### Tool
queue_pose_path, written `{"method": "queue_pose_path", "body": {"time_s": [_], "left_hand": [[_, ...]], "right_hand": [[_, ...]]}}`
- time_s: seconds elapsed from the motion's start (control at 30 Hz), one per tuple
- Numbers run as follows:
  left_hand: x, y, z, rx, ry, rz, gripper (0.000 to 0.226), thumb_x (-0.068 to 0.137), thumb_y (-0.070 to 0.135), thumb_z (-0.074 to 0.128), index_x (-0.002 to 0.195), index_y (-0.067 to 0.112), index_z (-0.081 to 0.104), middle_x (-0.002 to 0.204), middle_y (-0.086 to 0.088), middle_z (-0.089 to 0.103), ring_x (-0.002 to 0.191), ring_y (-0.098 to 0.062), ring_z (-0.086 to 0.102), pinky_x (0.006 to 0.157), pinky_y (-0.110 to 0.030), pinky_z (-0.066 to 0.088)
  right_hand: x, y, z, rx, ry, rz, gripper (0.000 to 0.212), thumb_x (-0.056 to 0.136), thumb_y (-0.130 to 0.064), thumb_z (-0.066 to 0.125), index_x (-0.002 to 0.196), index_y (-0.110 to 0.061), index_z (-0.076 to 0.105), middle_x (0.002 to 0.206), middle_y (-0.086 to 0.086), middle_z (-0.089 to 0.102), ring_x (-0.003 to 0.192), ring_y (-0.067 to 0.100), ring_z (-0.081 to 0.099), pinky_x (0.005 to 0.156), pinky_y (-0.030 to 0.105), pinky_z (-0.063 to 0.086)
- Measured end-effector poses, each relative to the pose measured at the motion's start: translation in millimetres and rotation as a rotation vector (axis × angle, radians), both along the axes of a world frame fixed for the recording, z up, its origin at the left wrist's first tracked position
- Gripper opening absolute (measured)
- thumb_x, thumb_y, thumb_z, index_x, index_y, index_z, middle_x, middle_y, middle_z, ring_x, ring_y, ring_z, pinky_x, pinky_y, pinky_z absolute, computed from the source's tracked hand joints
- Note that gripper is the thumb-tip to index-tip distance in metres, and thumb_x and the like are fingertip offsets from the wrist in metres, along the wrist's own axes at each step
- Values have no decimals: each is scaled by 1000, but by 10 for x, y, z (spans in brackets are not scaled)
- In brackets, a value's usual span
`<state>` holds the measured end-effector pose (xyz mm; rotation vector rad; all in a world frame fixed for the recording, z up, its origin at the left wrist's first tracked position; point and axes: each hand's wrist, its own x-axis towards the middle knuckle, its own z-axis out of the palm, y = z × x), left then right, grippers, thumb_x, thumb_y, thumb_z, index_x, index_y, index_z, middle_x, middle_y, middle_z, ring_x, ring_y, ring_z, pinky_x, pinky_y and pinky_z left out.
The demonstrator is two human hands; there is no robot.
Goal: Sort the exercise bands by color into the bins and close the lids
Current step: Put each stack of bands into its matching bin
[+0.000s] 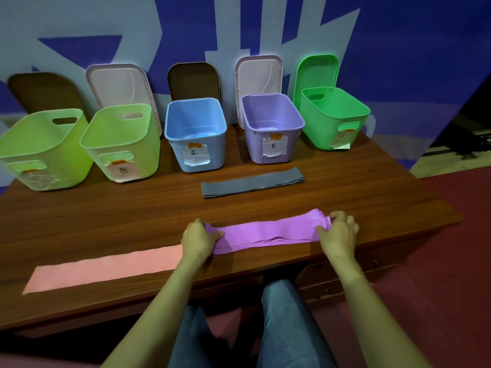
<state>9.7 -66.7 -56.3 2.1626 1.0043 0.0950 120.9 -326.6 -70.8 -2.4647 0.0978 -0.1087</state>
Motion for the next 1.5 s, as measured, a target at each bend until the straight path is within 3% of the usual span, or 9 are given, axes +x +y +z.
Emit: {"method": "queue_pose_path", "body": {"time_s": [0.17,0.4,0.63,0.77,0.83,0.97,1.13,1.3,1.5], "left_hand": [[-28,-45,-1,86,-85,-20,28,76,24,77,95,15,59,115,-14,53,113,-31,43,91,-38,38],[-138,-183,6,298,-182,-94,22,84,23,67,87,22,46,96,-2,62,98,-26,51,79,-33,25],[-187,-151,151,-199,-414,42,30,74,14,78,81,20,49,76,4,56,68,-13,53,56,-24,44],[-176,-122,145,-203,-345,85,30,73,15,79,87,14,53,77,3,58,72,-15,54,53,-18,38],[-197,-114,73,-167,-277,82,33,73,15,79,94,11,53,84,-3,59,81,-22,56,57,-24,38],[-245,-156,-87,-44,-214,52,48,71,19,81,108,6,53,102,-12,55,96,-32,55,74,-31,41],[-238,-212,-83,158,-8,60,66,79,38,72,120,-7,45,124,-23,43,116,-38,43,100,-40,33],[-205,-194,-49,242,210,-31,64,88,52,53,119,-4,51,124,-21,49,116,-35,42,99,-37,30],[-154,-204,31,110,81,-26,38,88,31,61,108,1,51,111,-20,60,104,-38,55,81,-38,42]], "right_hand": [[-17,-16,10,-43,-31,-7,27,80,-10,65,105,-9,53,116,18,50,112,37,43,93,42,36],[-82,-8,43,7,-109,20,21,81,2,57,97,-11,52,105,13,54,96,37,55,77,45,46],[23,-8,169,90,-180,93,22,86,3,52,100,-9,61,104,13,62,94,33,59,77,44,50],[128,83,227,112,-156,113,26,86,4,48,103,-8,63,107,13,63,96,33,59,81,45,50],[175,117,189,87,-110,132,26,87,4,47,105,-7,62,108,13,62,97,33,59,82,43,50],[200,135,67,23,-34,142,27,87,3,48,109,-5,61,111,17,60,104,36,55,83,38,45],[168,184,23,-109,-13,81,37,90,-7,50,128,-10,49,131,14,47,123,32,36,99,41,34],[175,201,27,-135,108,34,43,92,-19,50,132,-8,41,137,16,42,128,33,34,103,44,30],[273,183,117,-90,259,-30,47,91,-26,54,130,-1,44,136,19,40,127,36,34,103,42,31]]}}
